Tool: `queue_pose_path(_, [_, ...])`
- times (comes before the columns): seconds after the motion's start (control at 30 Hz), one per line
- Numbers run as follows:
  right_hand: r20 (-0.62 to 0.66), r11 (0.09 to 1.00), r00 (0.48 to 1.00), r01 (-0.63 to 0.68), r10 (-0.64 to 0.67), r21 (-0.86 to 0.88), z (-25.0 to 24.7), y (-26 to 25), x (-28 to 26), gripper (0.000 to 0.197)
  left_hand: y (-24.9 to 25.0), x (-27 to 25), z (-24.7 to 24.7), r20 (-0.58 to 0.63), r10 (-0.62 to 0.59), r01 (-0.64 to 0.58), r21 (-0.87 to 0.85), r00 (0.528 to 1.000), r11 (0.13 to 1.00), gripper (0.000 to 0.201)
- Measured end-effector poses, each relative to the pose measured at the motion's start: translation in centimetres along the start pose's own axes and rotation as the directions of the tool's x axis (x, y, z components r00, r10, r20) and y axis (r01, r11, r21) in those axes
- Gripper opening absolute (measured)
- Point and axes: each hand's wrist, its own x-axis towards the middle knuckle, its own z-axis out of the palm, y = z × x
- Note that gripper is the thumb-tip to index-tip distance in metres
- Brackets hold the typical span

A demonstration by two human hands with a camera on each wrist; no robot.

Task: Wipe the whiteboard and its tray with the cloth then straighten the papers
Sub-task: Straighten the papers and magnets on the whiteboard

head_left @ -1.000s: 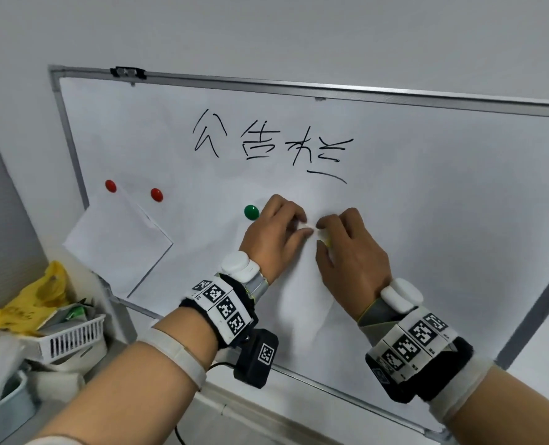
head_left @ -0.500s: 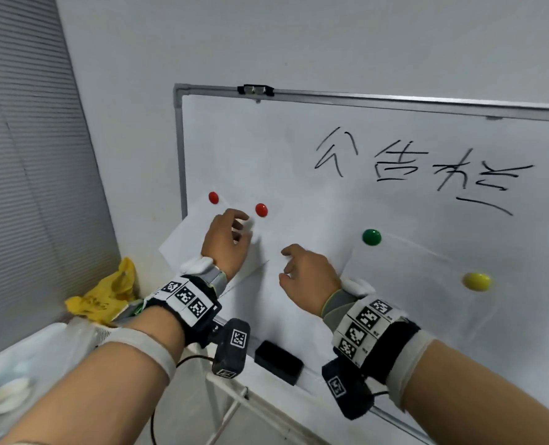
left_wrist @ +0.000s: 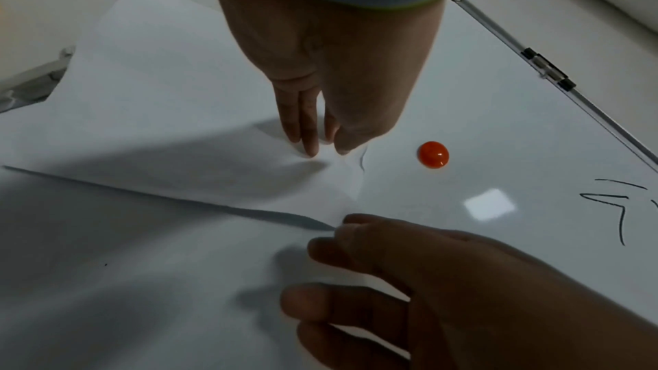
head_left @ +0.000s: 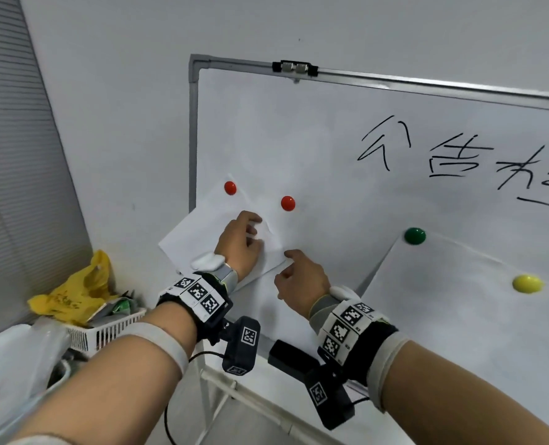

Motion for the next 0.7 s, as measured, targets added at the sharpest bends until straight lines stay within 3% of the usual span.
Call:
queue_pose_path(0.17, [-0.034, 0.98, 0.997, -0.059, 0.067, 0.191, 0.1, -0.8, 0.9, 0.022, -0.3, 0.4, -0.2, 0.017, 0.038, -0.038, -0.003, 0.999, 0.999, 0.04])
queue_pose_path(0.27, [-0.053, 0.977, 0.998, -0.032, 0.044, 0.209, -0.1, -1.5, 1.3, 0.008, -0.1, 0.4, -0.3, 0.027, 0.052, -0.052, -0.015, 0.998, 0.999, 0.04])
queue_pose_path(0.53, [-0.173, 0.996, 0.981, 0.076, -0.083, -0.048, -0.8, -2.0, 1.8, 0.015, 1.5, 0.8, -1.0, 0.038, 0.107, -0.105, -0.045, 0.994, 0.993, 0.028])
queue_pose_path(0.7, [-0.296, 0.983, 0.941, 0.128, -0.162, -0.13, -2.8, -2.4, 1.5, 0.015, 4.0, 1.1, -0.9, -0.067, 0.166, -0.175, -0.179, 0.984, 0.968, 0.034])
